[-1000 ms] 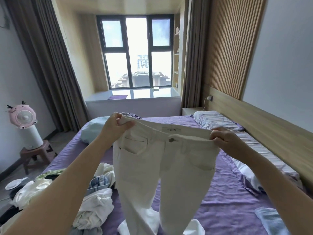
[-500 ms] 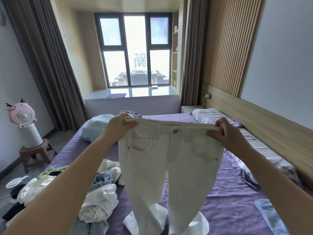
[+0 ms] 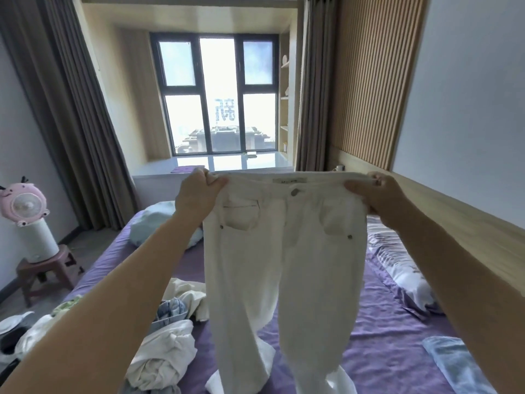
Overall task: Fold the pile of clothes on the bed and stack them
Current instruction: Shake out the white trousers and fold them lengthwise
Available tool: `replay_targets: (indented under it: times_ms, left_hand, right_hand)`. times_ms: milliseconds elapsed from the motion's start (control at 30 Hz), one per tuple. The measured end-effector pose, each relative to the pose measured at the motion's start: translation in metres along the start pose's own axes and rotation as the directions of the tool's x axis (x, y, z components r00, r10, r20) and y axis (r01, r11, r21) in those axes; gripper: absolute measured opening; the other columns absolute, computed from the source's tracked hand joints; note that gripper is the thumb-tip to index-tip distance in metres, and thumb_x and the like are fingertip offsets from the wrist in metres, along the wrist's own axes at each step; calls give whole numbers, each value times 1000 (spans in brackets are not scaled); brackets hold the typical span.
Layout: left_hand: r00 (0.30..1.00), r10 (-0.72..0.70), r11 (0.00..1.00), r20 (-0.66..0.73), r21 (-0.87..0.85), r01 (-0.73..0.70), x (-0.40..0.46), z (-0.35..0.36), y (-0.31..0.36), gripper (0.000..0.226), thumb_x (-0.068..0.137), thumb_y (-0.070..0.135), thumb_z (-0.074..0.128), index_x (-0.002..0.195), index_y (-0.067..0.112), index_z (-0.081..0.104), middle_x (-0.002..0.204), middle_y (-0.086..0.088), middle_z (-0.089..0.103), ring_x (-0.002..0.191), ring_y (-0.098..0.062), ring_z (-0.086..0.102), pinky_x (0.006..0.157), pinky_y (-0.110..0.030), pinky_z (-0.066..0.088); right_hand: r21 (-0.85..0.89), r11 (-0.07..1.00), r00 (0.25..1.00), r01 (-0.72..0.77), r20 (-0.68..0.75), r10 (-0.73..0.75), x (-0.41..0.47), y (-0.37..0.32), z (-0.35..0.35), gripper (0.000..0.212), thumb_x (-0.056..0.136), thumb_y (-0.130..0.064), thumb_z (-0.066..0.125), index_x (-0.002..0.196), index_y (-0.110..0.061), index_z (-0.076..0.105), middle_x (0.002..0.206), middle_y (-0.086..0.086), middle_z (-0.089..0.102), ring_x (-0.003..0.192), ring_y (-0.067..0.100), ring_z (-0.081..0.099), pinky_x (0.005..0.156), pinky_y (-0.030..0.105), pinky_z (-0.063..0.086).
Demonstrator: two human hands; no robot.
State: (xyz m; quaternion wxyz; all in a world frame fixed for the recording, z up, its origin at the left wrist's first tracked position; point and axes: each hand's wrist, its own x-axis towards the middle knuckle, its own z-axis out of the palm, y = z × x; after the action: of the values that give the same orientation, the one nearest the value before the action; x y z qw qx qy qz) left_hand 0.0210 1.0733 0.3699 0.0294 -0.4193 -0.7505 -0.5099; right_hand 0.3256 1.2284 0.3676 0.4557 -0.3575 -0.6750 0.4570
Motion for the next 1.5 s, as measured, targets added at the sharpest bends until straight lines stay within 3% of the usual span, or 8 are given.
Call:
replay_targets:
  times_ms: [133,333,467,733,933,1100,1300,1500]
  left_hand:
    - [995,47,985,-85,-160,-60,25,1,43,34,84,37,72,77,19,43,74,8,47,71,-12,45,66,-28,37]
    - [988,68,965,-141,-240,-101,63,24,96,29,83,31,73,91,10,55,88,-2,57,81,-19,52,72,-23,42]
    - [977,144,972,-154,-165,-169,90,47,133,36,86,24,67,63,6,46,61,-3,35,61,-19,32,41,-16,24]
    - [921,318,948,-225,55,-314,126,102,200,20,99,24,44,87,9,46,76,-5,47,69,-19,41,56,-29,33]
    - [961,188,981,-201,-5,-193,122,156,212,26,99,22,41,79,7,45,70,1,40,73,-21,42,62,-27,28]
    - [976,95,967,-199,-214,-137,95,212,211,39,95,25,50,61,14,37,63,3,39,52,-6,37,48,-23,32]
    - [996,-93,896,-9,-437,80,63,266,191,24,90,32,63,91,7,63,83,-7,67,72,-18,61,67,-34,51]
    - [994,-72,790,83,-603,107,45,277,166,27,92,35,62,95,9,68,84,-9,71,75,-20,66,71,-36,55]
  right_hand:
    - [77,992,977,102,-198,-86,35,-42,-11,10,77,-17,77,80,-15,67,70,1,69,64,19,66,55,27,55]
    - [-357,900,892,248,-277,-356,74,-68,-53,44,82,-34,72,94,7,63,94,23,66,80,31,57,68,35,43]
    - [-282,922,885,265,-308,-349,108,-77,-80,34,83,-31,71,94,1,66,95,17,67,83,29,60,70,37,45]
    - [-342,894,851,291,-334,-405,178,-102,-120,23,87,-24,65,98,-5,62,91,5,58,82,21,54,71,30,43]
    - [312,946,996,84,-8,-86,184,-83,-116,14,87,-12,64,94,-2,57,82,11,65,70,22,66,55,30,56]
    - [361,932,958,43,250,-142,176,-50,-86,28,83,-5,70,106,1,55,94,15,68,82,25,70,62,35,60]
    - [113,966,935,234,247,-256,166,5,-51,10,84,-8,69,94,-8,65,84,13,71,76,26,70,74,43,59]
    - [254,954,947,162,232,-222,166,26,-48,26,83,-6,71,107,-2,63,88,7,70,79,16,70,70,32,59]
